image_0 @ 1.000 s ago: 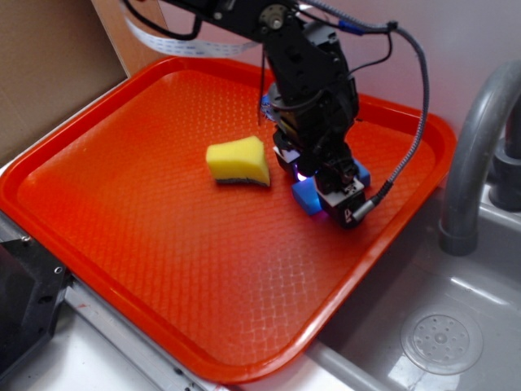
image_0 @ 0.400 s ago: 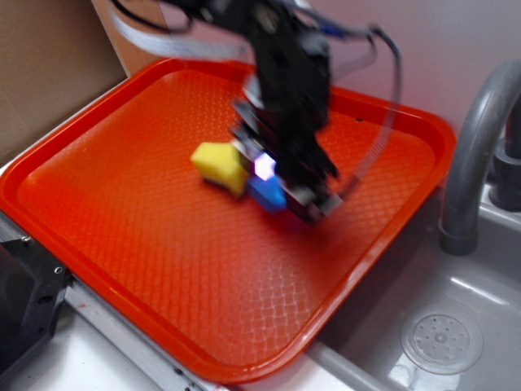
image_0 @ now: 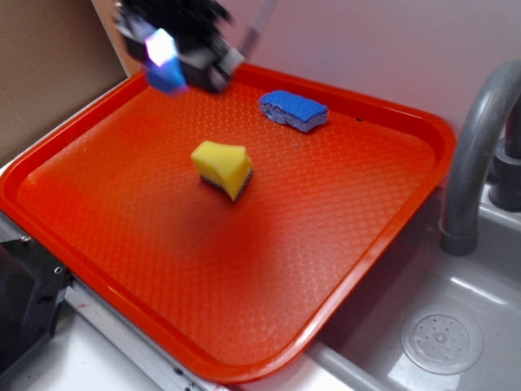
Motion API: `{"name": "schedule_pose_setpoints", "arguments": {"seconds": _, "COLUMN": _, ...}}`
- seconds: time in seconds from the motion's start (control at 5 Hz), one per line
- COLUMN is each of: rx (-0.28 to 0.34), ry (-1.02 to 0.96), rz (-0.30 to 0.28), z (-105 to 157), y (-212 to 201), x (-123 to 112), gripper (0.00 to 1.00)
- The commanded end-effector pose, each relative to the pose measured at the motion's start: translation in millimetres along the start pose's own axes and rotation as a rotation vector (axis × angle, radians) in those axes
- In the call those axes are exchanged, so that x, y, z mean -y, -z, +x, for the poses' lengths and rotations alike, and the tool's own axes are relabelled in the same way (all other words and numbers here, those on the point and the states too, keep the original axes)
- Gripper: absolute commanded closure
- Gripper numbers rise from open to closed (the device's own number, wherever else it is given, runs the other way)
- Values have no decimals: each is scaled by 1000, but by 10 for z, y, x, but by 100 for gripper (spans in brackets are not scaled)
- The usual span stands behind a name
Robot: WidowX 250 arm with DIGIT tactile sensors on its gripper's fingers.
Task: Grab the blue block.
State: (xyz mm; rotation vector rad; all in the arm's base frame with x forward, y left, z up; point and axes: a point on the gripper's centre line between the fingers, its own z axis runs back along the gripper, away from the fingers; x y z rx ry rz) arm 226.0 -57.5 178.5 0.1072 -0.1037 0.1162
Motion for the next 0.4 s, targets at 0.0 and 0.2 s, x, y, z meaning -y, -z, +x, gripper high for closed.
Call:
{"name": "schedule_pose_setpoints", "arguments": {"seconds": 0.0, "rx": 63, "ry": -208, "rz": -72, "z": -172, "y": -551, "x": -472, "gripper": 100}}
{"name": "schedule_pose_setpoints", "arguments": {"seconds": 0.2, "rx": 39, "ry": -190, "rz": -54, "z": -95, "y": -472, "x": -530, "gripper": 100}}
